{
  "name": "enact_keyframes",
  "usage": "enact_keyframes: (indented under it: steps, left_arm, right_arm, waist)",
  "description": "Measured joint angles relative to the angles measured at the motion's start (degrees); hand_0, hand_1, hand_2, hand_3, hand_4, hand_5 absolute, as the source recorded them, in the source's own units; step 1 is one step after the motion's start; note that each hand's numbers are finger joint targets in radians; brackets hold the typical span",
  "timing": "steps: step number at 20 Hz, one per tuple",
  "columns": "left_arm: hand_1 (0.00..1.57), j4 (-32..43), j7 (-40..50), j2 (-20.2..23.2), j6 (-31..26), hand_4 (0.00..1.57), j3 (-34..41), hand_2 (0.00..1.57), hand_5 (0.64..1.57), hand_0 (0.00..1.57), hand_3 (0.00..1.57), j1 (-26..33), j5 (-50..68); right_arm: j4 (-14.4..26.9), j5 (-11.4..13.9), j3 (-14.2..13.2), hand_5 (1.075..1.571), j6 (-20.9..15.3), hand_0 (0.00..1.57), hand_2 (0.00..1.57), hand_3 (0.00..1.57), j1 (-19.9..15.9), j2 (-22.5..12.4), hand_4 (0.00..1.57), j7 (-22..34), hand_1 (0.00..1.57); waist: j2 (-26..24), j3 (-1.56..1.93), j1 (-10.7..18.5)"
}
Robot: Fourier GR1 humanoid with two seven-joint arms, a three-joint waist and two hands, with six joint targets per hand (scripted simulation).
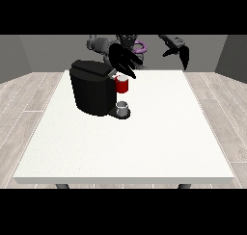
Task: Insert the coffee pod into the coffee machine and close the lid
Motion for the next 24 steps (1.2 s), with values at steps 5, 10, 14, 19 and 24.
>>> enact_keyframes:
  steps: [5, 10, 14, 19, 24]
  left_arm:
    - [0.0, -0.07, 0.4, -0.18, -0.89, 0.32, -1.33, 0.0, 1.571, 0.0, 0.0, -2.98, -0.33]
    - [0.0, -0.51, 0.52, -1.02, -1.38, 0.33, -3.01, 0.0, 1.571, 0.0, 0.0, -5.34, -0.82]
    - [0.0, -0.96, 1.58, -2.35, -1.36, 0.27, -4.78, 0.0, 1.571, 0.0, 0.0, -7.14, -1.4]
    - [0.0, -1.91, 3.09, -2.91, -0.4, 0.27, -5.42, 0.0, 1.571, 0.0, 0.0, -6.25, -1.62]
    - [0.0, -1.5, 2.27, -2.31, 0.51, 0.27, -3.89, 0.0, 1.571, 0.0, 0.0, -2.39, -1.33]
  right_arm:
    - [-3.72, 0.17, -2.32, 1.571, 1.31, 0.0, 0.0, 0.0, 1.14, -1.67, 0.0, 4.11, 0.0]
    - [-7.12, -1.37, -6.36, 1.571, 1.59, 0.0, 0.0, 0.0, 1.88, -2.62, 0.1, 7.8, 0.0]
    - [-9.82, -3.44, -5.1, 1.571, 1.2, 0.0, 0.0, 0.0, -1.48, 1.08, 0.0, 2.33, 0.0]
    - [-11.59, -5.27, -1.31, 1.571, 1.15, 0.0, 0.0, 0.0, -1.84, 7.39, 0.17, -7.46, 0.0]
    - [-13.76, -4.98, 4.41, 1.571, 0.39, 0.0, 0.0, 0.0, 2.27, 14.61, 0.26, -15.19, 0.0]
  waist:
    - [1.74, 0.31, 2.56]
    - [3.36, 0.44, 5.02]
    - [4.54, -1.14, 8.32]
    - [3.69, -2.26, 8.42]
    - [0.58, -2.59, 4.5]
